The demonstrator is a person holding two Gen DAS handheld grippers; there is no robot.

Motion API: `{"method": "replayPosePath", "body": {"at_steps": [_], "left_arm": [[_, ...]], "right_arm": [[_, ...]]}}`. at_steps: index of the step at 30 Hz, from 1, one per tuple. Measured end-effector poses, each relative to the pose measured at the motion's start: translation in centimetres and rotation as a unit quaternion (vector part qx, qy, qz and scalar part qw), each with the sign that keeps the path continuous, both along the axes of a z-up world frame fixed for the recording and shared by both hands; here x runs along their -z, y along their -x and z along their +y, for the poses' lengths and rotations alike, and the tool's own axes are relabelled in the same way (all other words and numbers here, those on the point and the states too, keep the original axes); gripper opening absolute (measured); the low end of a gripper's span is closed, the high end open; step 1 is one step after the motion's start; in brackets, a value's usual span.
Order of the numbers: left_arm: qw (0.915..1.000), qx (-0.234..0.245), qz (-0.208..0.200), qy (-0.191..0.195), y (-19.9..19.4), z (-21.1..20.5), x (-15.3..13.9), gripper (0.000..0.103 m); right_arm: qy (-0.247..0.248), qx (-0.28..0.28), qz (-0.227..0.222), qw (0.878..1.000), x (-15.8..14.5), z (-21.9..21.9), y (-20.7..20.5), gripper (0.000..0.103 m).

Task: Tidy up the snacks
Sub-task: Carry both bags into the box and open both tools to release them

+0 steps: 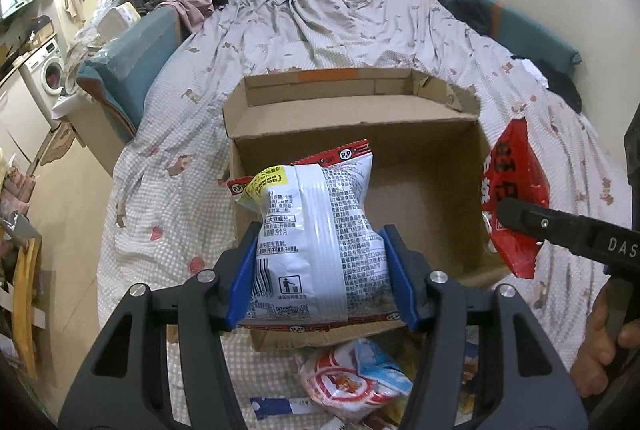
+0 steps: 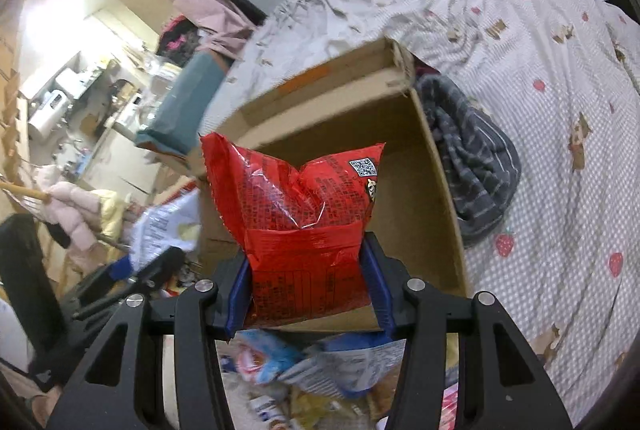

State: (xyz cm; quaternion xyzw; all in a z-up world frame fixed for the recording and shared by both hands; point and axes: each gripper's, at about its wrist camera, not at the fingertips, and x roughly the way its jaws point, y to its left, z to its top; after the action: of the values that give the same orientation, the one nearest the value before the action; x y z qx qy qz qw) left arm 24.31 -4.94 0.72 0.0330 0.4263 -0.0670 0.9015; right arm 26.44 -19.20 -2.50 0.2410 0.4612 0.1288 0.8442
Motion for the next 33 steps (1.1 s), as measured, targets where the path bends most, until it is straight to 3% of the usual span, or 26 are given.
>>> {"method": "replayPosePath", "body": {"at_steps": [14, 24, 33], "left_arm": [[0.9998, -0.008, 0.008, -0.014, -0.5, 0.0, 3.5, 0.054], [0.9996, -0.017, 0.015, -0.018, -1.1, 0.0, 4.2, 0.055], [0.9995, -0.02, 0.015, -0.019, -1.2, 0.1, 4.2, 0.056]], "right_arm": [[0.041, -0.005, 0.021, 0.999, 2.5, 0.6, -0.5, 0.052], [0.051, -0.005, 0.048, 0.998, 3.7, 0.6, -1.4, 0.053], [0.043, -0.003, 0.044, 0.998, 3.7, 0.3, -1.8, 0.054]]}}
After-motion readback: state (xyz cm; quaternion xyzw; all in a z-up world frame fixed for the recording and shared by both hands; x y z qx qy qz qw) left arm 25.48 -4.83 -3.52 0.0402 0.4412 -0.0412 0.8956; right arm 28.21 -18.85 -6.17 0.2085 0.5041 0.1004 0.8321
